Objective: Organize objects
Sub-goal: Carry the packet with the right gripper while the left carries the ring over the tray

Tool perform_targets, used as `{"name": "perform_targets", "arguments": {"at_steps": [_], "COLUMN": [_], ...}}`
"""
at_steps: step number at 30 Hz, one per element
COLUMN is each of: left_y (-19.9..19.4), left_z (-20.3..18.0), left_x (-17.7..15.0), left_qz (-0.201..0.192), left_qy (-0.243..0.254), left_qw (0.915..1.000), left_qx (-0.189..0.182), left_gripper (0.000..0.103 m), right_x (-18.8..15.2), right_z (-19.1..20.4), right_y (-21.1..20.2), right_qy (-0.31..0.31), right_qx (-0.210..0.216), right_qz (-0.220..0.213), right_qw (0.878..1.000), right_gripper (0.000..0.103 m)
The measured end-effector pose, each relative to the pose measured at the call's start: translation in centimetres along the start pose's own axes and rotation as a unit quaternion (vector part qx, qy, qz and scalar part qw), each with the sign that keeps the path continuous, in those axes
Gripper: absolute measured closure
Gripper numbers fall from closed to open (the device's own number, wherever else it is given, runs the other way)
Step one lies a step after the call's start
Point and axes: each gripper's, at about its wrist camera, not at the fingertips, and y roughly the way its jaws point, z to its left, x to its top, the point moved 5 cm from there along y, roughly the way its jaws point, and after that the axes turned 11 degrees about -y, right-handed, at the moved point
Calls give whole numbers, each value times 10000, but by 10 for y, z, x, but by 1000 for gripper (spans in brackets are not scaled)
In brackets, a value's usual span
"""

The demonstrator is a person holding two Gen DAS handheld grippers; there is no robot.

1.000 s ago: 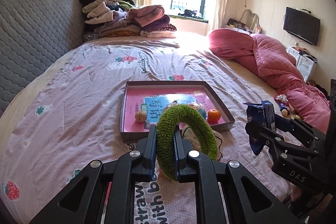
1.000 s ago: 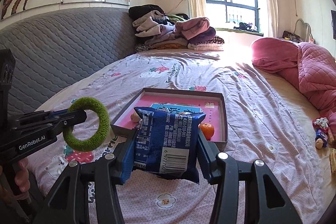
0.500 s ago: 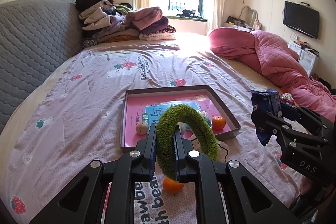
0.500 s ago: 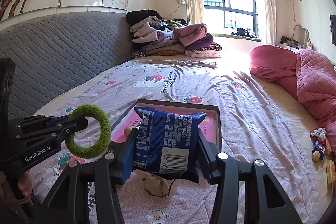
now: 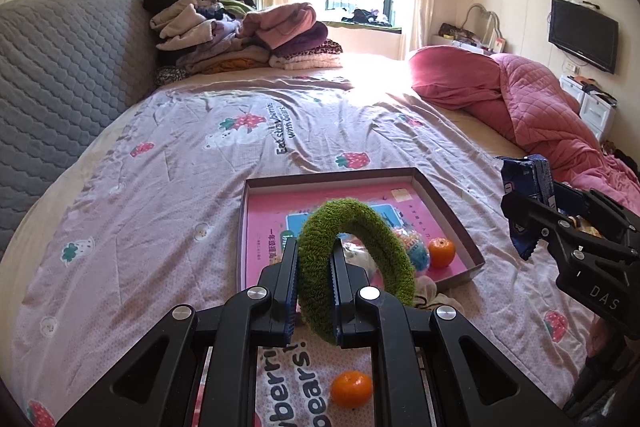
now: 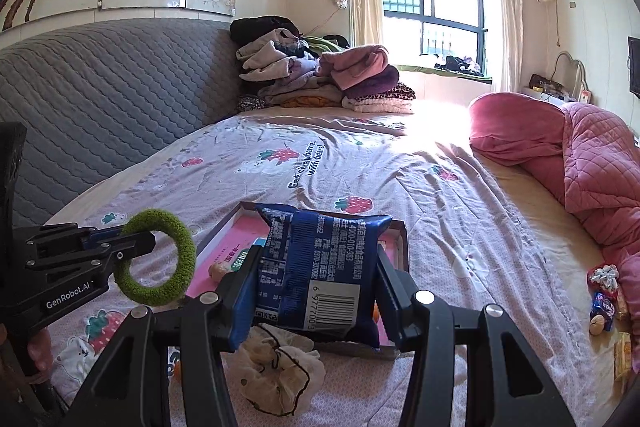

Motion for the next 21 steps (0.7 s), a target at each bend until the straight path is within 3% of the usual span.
{"name": "perform_targets", "arguments": {"at_steps": [10,14,21], "left_y": [34,43,76], "left_z": [13,14,18], "left_x": [19,31,39], "left_qz": [157,37,149], "left_qy": [-171,-140,-215], "left_qw": [9997,9999,9997], "left_qx": [-10,-1,25], "left_gripper": [90,90,90], "right_x": [14,18,12], "right_z": [-10,-12,-23], "right_y": [23,35,72], "right_qy": [-148,-210,-324], "right_qx": [-61,-71,-227], "right_qz": [-75,-60,54], "right_qw": [9998,9997,9992], "right_gripper": [51,51,51]}}
